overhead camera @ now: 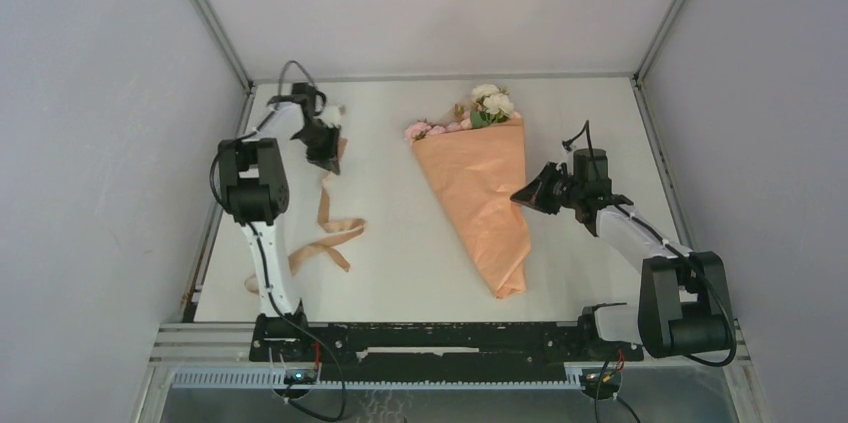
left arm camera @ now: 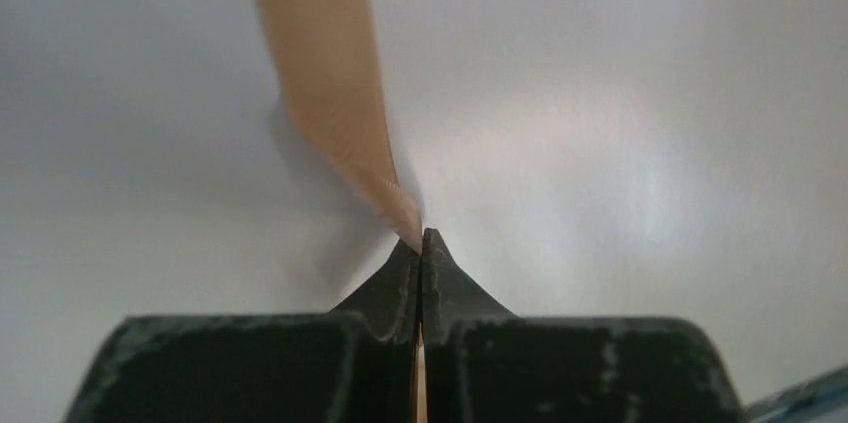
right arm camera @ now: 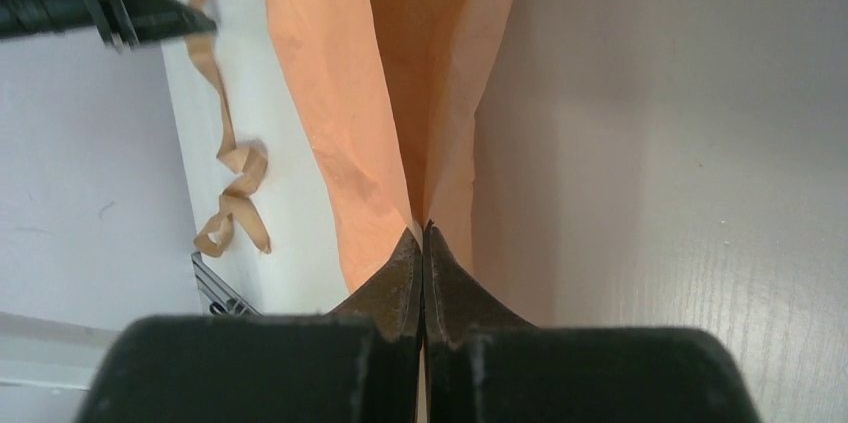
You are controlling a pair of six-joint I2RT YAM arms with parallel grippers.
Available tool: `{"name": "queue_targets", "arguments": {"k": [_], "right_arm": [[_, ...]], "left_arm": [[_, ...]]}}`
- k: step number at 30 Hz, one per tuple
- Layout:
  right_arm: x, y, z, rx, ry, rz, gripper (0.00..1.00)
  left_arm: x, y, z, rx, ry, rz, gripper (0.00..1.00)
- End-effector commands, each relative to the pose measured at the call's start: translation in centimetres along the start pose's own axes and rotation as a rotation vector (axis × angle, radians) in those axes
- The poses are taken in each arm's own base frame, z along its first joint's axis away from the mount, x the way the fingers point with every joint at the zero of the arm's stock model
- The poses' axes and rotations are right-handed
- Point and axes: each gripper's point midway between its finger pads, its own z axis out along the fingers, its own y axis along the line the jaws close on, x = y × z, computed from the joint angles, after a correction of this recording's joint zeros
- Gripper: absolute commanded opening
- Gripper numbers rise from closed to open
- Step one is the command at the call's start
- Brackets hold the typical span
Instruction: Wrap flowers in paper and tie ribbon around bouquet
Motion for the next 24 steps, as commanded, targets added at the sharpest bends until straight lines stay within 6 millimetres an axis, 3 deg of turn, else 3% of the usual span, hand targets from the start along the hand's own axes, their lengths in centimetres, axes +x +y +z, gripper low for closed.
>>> {"name": "queue_targets", "arguments": {"k": [1, 4, 6, 9, 11, 14, 17, 21, 24], "right_arm": [[-3.0, 2.9, -0.4, -0.083, -0.062, -0.019, 0.00], [-2.7, 3.4, -0.3, -0.106, -0.037, 0.010, 0.00], [-3.2, 4.4, -0.4, -0.144, -0.041, 0.012, 0.00], [-3.5, 5.6, -0.5, -0.182, -0.030, 0.036, 0.00], [-3.6, 6.4, -0.5, -0.201, -0.033, 0.042, 0.00], [-4.0, 6.8, -0.2, -0.193, -0.047, 0.035, 0.00], [-4.4, 7.0, 0.3, -0.192, -0.048, 0.036, 0.00], [-4.7, 7.7, 0.4, -0.194, -0.038, 0.011, 0.00], [-5.3, 7.6, 0.4, -0.166, -0.027, -0.037, 0.00]], "left_arm": [[8.6, -12.5, -4.0, 0.252, 0.112, 0.720, 0.00], [17.2, -15.9, -4.9, 0.346, 0.250, 1.106, 0.00], [21.3, -17.5, -5.0, 0.349, 0.326, 1.289, 0.00], [25.4, -20.1, -4.5, 0.329, 0.411, 1.517, 0.00], [27.1, -23.3, -3.9, 0.330, 0.406, 1.658, 0.00], [27.9, -28.5, -2.9, 0.279, 0.343, 1.843, 0.00], [28.1, -35.1, -3.0, 0.246, 0.169, 2.014, 0.00], [25.2, -44.5, -4.4, 0.208, -0.229, 2.072, 0.00], [23.6, -48.2, -5.1, 0.158, -0.392, 2.098, 0.00]]}}
